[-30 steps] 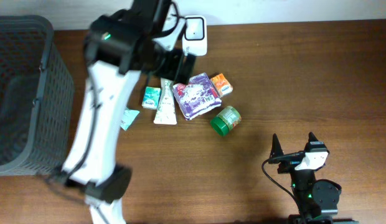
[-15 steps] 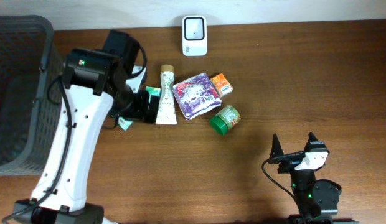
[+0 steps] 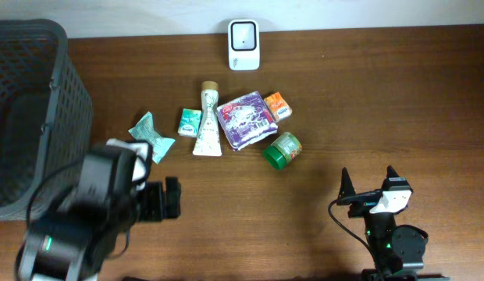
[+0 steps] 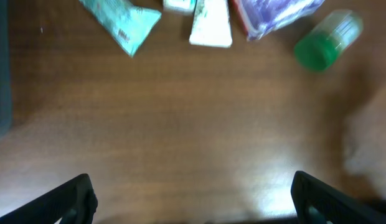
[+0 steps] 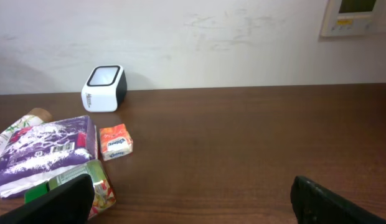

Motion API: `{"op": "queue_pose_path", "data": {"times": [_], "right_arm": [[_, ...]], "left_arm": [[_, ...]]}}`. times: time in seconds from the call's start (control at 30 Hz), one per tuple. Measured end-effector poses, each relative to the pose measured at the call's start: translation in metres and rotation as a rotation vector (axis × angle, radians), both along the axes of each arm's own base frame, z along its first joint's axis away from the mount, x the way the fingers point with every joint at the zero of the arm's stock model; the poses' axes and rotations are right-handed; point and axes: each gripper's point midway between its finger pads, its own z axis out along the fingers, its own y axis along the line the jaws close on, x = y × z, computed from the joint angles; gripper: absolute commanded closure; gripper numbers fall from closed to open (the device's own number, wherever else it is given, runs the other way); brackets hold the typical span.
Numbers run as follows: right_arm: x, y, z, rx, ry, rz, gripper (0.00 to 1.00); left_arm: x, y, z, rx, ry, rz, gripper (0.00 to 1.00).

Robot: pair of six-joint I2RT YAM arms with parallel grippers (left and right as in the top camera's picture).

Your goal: Scan the item barcode

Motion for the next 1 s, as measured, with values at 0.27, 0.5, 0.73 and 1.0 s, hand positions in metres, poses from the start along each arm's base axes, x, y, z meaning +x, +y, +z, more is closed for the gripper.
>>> {"op": "queue_pose_path", "data": {"times": [0.27, 0.5, 0.73, 1.0], "right_arm": [[0.0, 0.0, 0.0, 0.0, 0.0, 0.0, 0.01], [0.0, 0.0, 0.0, 0.0, 0.0, 0.0, 0.01], [0.0, 0.0, 0.0, 0.0, 0.0, 0.0, 0.01], [0.0, 0.0, 0.0, 0.0, 0.0, 0.0, 0.01]], "left_arm": [[-0.026, 0.007, 0.033, -0.119, -0.342, 0.029, 0.01], [-0.033, 0.009, 0.038, -0.134, -0.384, 0.031, 0.01], [-0.033, 0.009, 0.038, -0.134, -0.382, 0.032, 0.01], [-0.067, 0.018, 0.0, -0.075, -0.183, 0.034, 0.01]]}}
